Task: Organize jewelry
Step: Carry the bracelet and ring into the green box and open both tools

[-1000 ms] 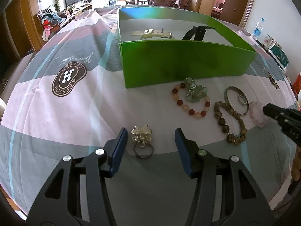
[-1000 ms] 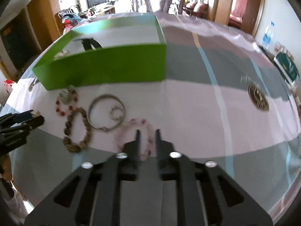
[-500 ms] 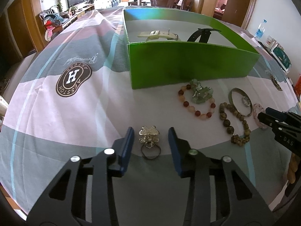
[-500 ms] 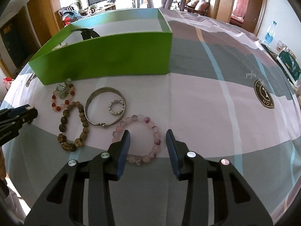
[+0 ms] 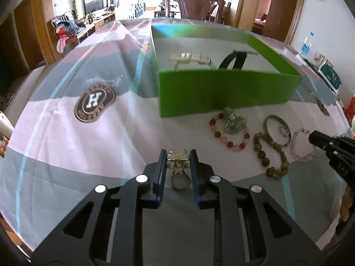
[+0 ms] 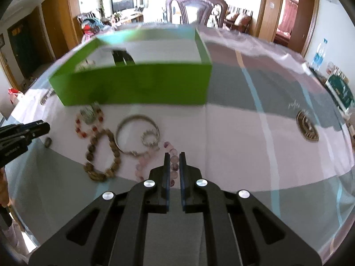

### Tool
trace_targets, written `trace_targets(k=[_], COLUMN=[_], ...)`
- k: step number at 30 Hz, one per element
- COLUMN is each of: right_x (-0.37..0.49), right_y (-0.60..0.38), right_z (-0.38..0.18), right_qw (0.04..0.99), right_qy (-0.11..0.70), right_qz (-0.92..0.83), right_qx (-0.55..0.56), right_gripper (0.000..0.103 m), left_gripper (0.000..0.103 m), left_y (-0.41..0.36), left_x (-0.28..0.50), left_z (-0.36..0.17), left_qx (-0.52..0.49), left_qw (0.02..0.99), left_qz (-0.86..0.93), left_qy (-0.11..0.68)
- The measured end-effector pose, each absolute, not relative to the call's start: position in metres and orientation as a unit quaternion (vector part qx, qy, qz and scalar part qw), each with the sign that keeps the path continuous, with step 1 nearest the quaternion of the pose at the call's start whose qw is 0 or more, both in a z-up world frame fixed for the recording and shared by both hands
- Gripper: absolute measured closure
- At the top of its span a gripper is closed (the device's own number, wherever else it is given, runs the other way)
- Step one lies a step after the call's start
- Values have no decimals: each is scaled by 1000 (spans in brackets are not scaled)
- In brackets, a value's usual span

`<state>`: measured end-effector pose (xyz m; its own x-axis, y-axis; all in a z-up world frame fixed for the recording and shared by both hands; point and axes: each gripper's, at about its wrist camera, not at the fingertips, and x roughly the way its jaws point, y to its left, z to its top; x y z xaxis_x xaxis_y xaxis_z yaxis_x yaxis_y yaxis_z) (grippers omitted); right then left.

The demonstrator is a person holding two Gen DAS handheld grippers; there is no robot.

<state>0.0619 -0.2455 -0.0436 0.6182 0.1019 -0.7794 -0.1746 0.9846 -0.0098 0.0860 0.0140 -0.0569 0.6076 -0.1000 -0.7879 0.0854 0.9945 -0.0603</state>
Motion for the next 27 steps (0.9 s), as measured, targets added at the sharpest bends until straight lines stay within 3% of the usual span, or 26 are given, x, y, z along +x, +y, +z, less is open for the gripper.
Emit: trace_targets(k=[16,21,27], right_x=[98,137,185], right_y=[-215,-204,-195], right_z=[44,52,23], right_qw=[945,948,933], right_qy=[301,293,340], right_qz=[97,91,83], right_qx=[-82,-83,-80], right_gripper=[95,95,95], left_gripper=[82,82,82], left_y=[2,-7,-9], left_x=[130,178,230], left_z=[11,19,1], left_qx=[-3,1,-1], left_qw=[925,927,918], left_qz=[-68,-68,-44], left_qy=[374,370,395])
